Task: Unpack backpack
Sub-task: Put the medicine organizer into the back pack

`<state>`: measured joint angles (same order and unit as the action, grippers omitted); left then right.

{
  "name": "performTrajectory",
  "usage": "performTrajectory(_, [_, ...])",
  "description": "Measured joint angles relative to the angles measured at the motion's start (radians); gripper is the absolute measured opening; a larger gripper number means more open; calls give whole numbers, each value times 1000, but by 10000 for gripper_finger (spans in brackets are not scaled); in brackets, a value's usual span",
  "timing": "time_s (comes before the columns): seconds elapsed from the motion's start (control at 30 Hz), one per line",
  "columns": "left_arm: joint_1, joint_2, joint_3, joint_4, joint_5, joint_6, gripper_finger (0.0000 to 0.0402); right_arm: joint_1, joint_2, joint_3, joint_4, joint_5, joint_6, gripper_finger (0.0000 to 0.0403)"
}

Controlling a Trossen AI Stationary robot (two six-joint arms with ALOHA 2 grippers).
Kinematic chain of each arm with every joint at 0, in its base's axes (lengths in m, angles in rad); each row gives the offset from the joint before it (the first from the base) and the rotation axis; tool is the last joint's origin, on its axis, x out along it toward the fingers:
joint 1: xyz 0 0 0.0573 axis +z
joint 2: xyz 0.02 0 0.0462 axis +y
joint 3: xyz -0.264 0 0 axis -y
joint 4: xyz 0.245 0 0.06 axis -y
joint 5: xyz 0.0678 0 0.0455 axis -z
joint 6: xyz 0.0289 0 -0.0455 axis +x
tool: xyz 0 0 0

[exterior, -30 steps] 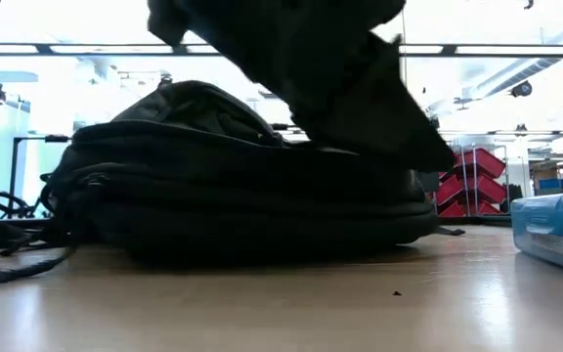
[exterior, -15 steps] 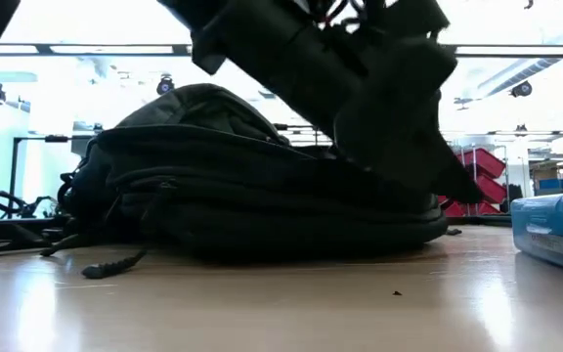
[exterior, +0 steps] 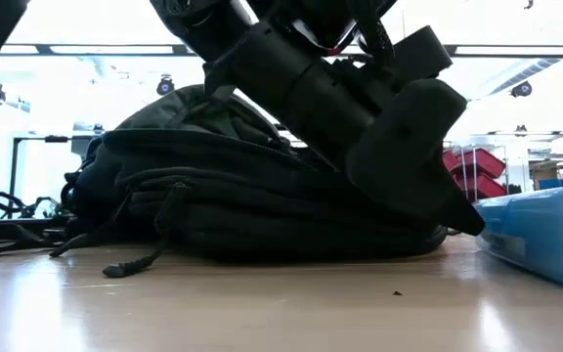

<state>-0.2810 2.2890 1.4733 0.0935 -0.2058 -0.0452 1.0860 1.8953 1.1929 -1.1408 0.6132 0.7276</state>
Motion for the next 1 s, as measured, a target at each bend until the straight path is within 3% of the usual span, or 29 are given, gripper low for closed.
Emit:
performTrajectory(0.13, [0, -2, -8, -14, 25, -1, 157, -7, 56, -5, 5, -2, -49, 299])
performTrajectory(0.4, [-14, -74, -12, -199, 80, -19, 162, 9, 118, 9, -22, 45, -98, 311])
performTrajectory(0.57, [-15, -91, -15, -199, 174, -52, 159, -1, 117, 22, -12, 117, -144, 312])
performTrajectory(0.73, [-17, -53, -16, -169, 179, -57, 157, -21, 118, 22, 30, 202, -202, 312])
performTrajectory(1.0, [-16, -38, -15, -164, 177, -58, 157, -47, 65, 54, 7, 233, -330, 305])
